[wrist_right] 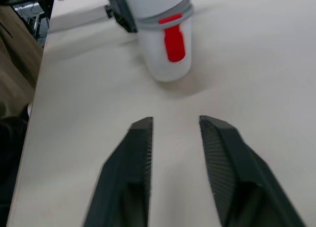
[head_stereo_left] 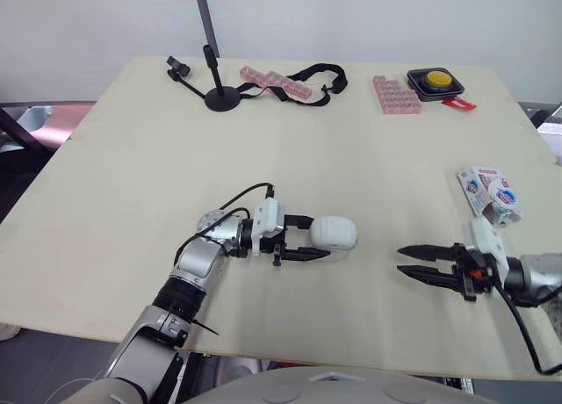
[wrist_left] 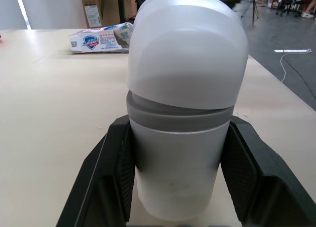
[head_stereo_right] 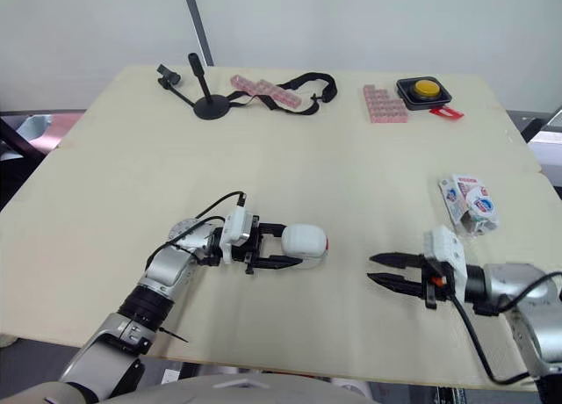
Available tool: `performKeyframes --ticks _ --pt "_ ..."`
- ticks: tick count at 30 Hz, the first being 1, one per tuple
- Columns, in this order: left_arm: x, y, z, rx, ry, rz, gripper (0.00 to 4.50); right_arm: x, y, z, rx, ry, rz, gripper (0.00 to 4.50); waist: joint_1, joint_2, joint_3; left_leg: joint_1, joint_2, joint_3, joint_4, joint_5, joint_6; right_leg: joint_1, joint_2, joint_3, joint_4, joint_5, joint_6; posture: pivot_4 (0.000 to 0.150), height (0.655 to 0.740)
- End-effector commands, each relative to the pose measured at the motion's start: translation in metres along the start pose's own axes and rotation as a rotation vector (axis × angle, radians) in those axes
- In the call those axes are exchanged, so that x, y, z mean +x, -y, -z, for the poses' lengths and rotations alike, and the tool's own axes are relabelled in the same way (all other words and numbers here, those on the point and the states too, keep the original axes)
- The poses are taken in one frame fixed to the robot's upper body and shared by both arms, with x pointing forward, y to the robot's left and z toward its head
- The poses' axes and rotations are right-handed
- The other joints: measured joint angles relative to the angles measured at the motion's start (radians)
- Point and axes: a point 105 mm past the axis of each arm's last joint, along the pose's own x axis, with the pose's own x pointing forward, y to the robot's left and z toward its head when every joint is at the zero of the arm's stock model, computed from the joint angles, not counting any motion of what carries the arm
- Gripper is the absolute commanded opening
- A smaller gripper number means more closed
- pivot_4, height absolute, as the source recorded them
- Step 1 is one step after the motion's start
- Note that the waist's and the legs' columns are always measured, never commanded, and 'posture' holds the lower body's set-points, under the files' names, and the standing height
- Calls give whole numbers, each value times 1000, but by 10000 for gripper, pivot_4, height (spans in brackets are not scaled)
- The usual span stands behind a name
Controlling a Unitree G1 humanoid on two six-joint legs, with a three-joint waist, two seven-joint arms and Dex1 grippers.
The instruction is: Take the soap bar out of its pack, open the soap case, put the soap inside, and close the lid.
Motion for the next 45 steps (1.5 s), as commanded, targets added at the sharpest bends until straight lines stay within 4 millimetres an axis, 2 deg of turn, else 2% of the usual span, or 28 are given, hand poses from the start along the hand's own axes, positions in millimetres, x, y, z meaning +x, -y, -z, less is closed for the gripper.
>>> performKeyframes --ticks 1,4,7,10,14,21,29,45 --pt "1 -2 -6 27 14 7 19365 -3 -2 9 -116 18 11 957 -6 0 0 0 0 0 0 0 0 0 0 0 0 0 0 1500 7385" --pt "2 -2 -6 27 15 9 19365 -1 -1 8 -196 56 12 360 -12 0 0 0 0 0 1 0 1 0 0 0 1 0 0 1500 7385" --pt "2 -2 -6 28 15 8 19365 3 3 -10 -266 138 19 360 -17 0 0 0 0 0 1 0 2 0 0 0 2 0 0 1500 7385" --pt "1 -2 -6 28 12 8 19365 10 5 -38 -332 222 8 360 -18 0 0 1 0 0 1 0 3 0 0 0 2 0 0 1500 7385" --pt "0 -1 -5 26 8 10 19365 30 4 -88 -387 355 -22 360 -19 0 0 2 1 0 1 0 3 0 0 0 2 0 0 1500 7385" --pt "0 -2 -6 26 7 8 19365 61 -7 -132 -312 424 -118 360 -9 0 0 1 0 -1 1 1 2 0 0 0 2 0 0 1500 7385" --pt "-1 -3 -6 27 8 0 19365 79 -21 -121 -299 263 -221 360 -4 0 0 0 -1 0 1 3 -2 -1 0 0 1 0 0 1500 7385" --pt "-1 -3 -6 30 6 -8 19365 87 -12 -97 -285 131 -214 360 -4 0 0 0 -1 0 0 3 -3 -1 0 0 2 0 0 1500 7385"
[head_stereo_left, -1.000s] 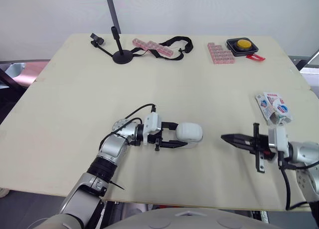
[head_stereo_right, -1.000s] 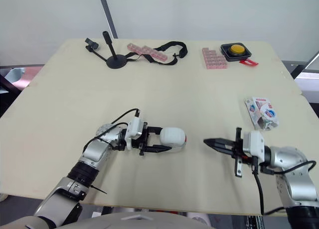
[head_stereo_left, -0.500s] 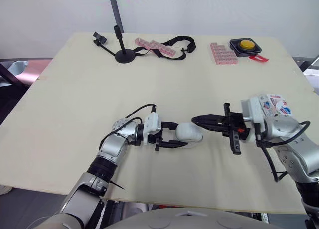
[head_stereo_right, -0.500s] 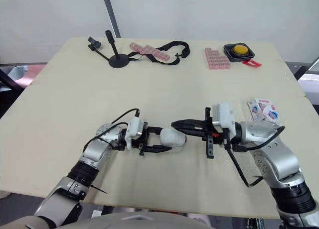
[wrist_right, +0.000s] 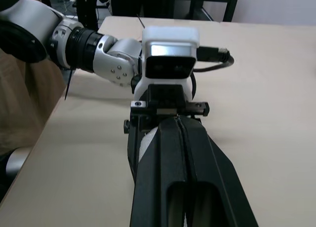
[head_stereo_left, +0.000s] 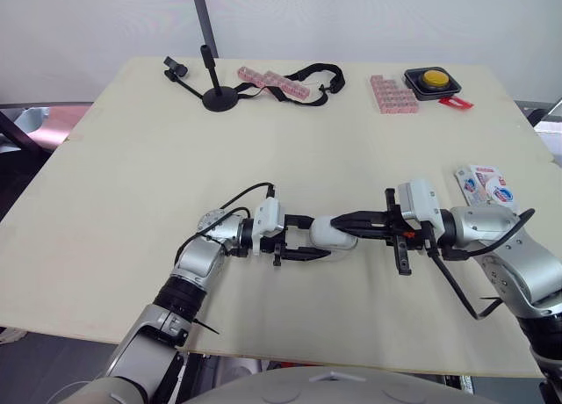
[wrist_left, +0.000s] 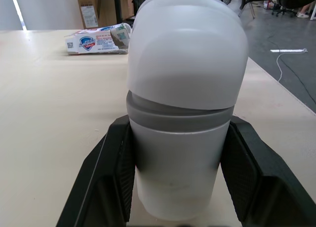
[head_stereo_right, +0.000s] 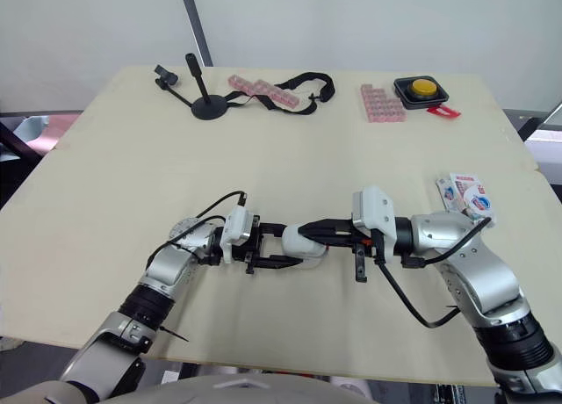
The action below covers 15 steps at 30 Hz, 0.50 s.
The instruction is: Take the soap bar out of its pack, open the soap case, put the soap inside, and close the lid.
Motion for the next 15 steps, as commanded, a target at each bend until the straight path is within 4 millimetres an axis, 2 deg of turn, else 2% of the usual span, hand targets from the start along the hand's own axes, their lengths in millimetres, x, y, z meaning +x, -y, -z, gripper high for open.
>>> performKeyframes --ticks 1,15 --pt "-1 -2 -6 31 6 -8 19365 -1 -1 3 -23 -25 -7 360 -1 0 0 0 0 0 0 0 0 0 0 0 0 0 0 1500 7385" --pt "-2 -4 -8 37 10 -18 19365 1 -1 21 -7 -101 -7 360 -3 0 0 2 0 0 0 0 0 2 0 0 0 0 0 1500 7385"
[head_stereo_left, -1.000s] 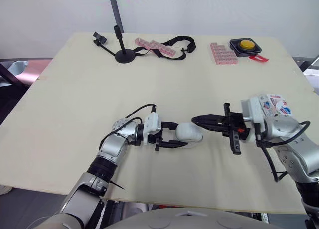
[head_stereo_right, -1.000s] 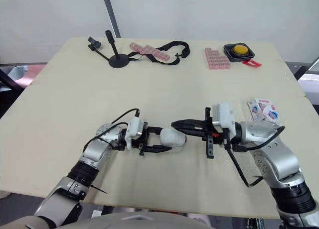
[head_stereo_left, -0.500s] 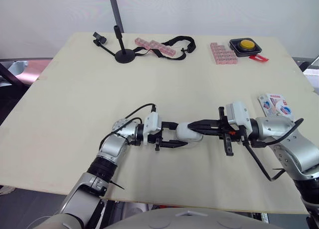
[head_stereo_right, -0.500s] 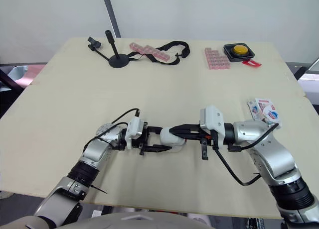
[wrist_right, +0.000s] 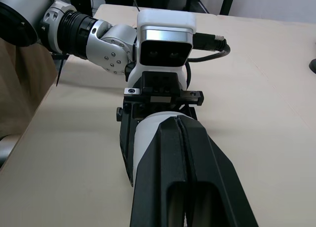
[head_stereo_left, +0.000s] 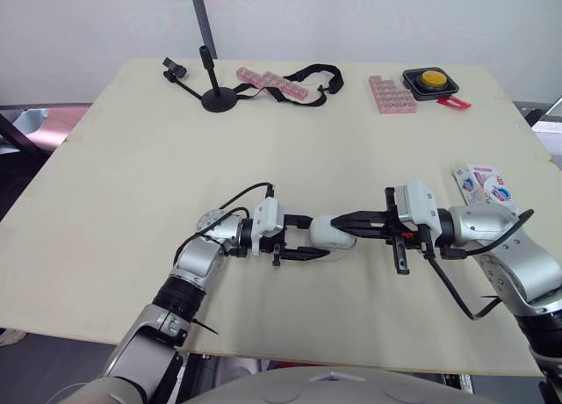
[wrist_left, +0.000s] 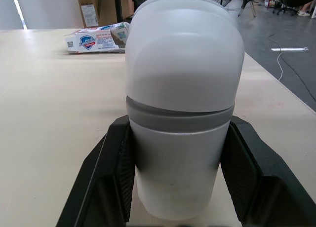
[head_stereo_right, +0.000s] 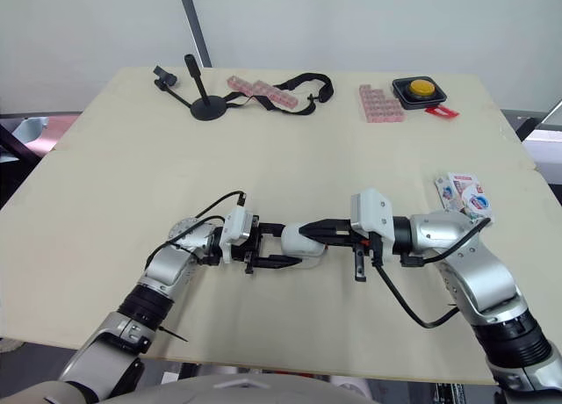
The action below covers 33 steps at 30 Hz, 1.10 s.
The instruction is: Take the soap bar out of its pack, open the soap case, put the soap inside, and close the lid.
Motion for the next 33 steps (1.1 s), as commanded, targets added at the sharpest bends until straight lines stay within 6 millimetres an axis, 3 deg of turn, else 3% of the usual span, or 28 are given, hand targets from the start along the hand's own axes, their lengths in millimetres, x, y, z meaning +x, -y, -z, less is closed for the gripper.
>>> performKeyframes --ticks 1,13,22,27,33 --pt "-1 -3 -9 39 15 -12 19365 0 -4 18 42 -79 -9 360 0 0 0 0 0 0 0 0 0 0 0 0 0 0 0 1500 7385" --pt "0 -3 -10 41 18 -13 19365 -4 -7 45 89 -143 8 360 -3 -1 -1 1 0 0 -1 0 0 4 0 0 -1 0 0 1500 7385" --pt "-1 -3 -9 41 12 -14 19365 -2 -2 44 112 -104 52 360 -8 -2 -2 11 1 1 -3 0 1 10 0 0 -2 0 0 1500 7385" --pt "-3 -4 -9 35 11 -18 19365 -18 19 26 124 -4 151 360 -11 -3 -2 15 1 1 -7 -1 1 12 -1 1 -4 0 0 1500 7385" --pt "-7 -8 -10 7 9 -36 19365 -51 24 19 32 32 169 360 -6 -2 -1 9 -1 1 -9 0 1 8 0 0 -6 0 0 1500 7385"
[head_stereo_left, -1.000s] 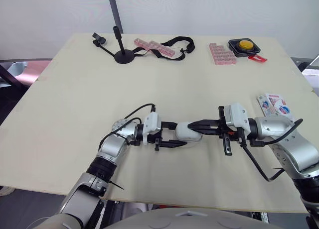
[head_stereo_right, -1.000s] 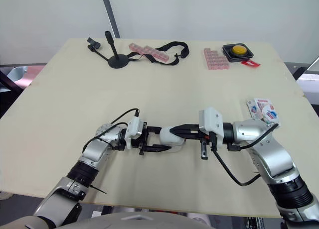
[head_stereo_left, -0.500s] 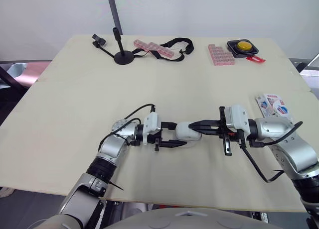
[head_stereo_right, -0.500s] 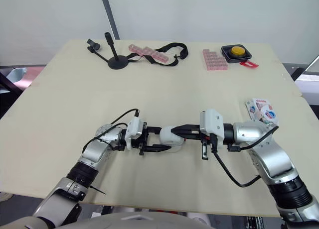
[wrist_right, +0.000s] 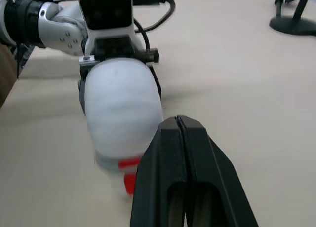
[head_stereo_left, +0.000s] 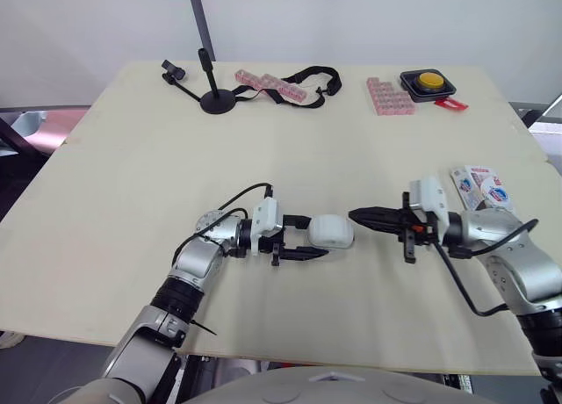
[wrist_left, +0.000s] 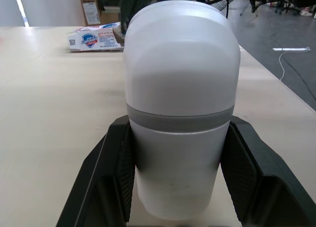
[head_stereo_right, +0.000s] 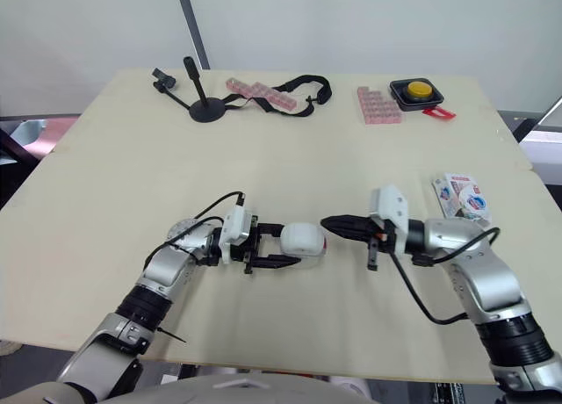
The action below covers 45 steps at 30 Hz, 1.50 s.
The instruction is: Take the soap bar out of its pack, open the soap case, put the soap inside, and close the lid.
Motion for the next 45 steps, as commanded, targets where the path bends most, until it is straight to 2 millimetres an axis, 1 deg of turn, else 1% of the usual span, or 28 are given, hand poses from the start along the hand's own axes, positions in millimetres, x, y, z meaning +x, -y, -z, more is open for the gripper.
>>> performKeyframes --ticks 1,3,7,8,13,20,23,25,26,28,30,33,35,39,42,45 --pt "-5 -8 -11 17 18 -27 19365 -18 3 -14 -98 55 18 360 1 0 0 -2 0 0 0 0 0 -1 0 0 1 0 0 1500 7385" --pt "-6 -11 -13 -8 26 -41 19365 -23 0 -10 -106 61 14 360 4 0 0 -8 0 0 0 0 0 -2 0 -1 1 0 0 1500 7385" --pt "-6 -15 -17 -85 38 -56 19365 -32 -11 1 -90 56 -6 360 7 0 0 -10 0 0 1 0 0 -6 0 -1 2 0 0 1500 7385" --pt "-6 -15 -19 -106 39 -54 19365 -34 -13 4 -89 56 -8 5599 7 0 0 -10 0 0 1 0 0 -6 0 -1 2 0 0 1500 7385" --pt "-9 -14 -26 -216 39 -54 19365 -36 -22 11 -101 63 -32 21801 5 0 0 -10 0 0 1 0 0 -7 0 -1 1 0 0 1500 7385" --pt "-14 -13 -33 -353 13 -60 19365 -29 -33 7 -107 94 -103 44932 5 0 0 -9 0 -1 1 0 0 -8 0 -1 0 0 0 1500 7385" --pt "-16 -13 -32 -432 -9 -70 19365 -28 -32 8 -108 95 -96 44932 6 0 0 -9 0 -1 1 0 -1 -7 0 -1 0 0 0 1500 7385" --pt "-17 -13 -30 -533 -35 -86 19365 -27 -31 8 -113 97 -93 44932 6 0 0 -9 0 -1 1 1 -2 -8 0 -1 0 0 0 1500 7385" --pt "-18 -13 -31 -585 -39 -90 19365 -26 -30 8 -117 98 -93 44932 6 0 0 -9 0 -1 1 1 -2 -8 0 -1 0 0 0 1500 7385" --pt "-19 -10 -29 -745 -69 -92 19365 -25 -29 8 -117 92 -90 44932 6 0 0 -9 -1 -1 1 1 -2 -8 0 -1 0 0 0 1500 7385" --pt "-21 -5 -23 -884 -123 -93 19365 -24 -31 9 -123 79 -104 44932 7 0 0 -9 -1 -1 1 1 -2 -8 0 -1 0 0 0 1500 7385" --pt "-23 2 -20 -1013 -174 -84 19365 -22 -30 10 -119 81 -102 44932 6 0 0 -9 -1 -1 1 1 -2 -8 0 -1 0 0 0 1500 7385" --pt "-23 1 -19 -1110 -173 -107 19365 -22 -30 9 -117 83 -100 44932 7 0 0 -10 -2 -1 1 1 -3 -8 1 -1 0 0 0 1500 7385" --pt "-21 -5 -14 -1231 -174 -162 19365 -21 -28 8 -122 86 -97 44932 11 -2 1 -10 -4 -1 1 1 -3 -7 1 -1 -2 0 1 1500 7385" --pt "-22 -16 -6 -1299 -170 -242 19365 -20 -27 7 -108 99 -87 44932 10 -2 1 -10 -4 -2 1 1 -2 -6 0 -1 -3 0 1 1500 7385" --pt "-21 -17 -3 -1337 -187 -253 19365 -20 -26 5 -82 116 -75 44932 9 -3 2 -11 -4 -2 0 1 -2 -5 0 -2 -5 0 1 1500 7385"
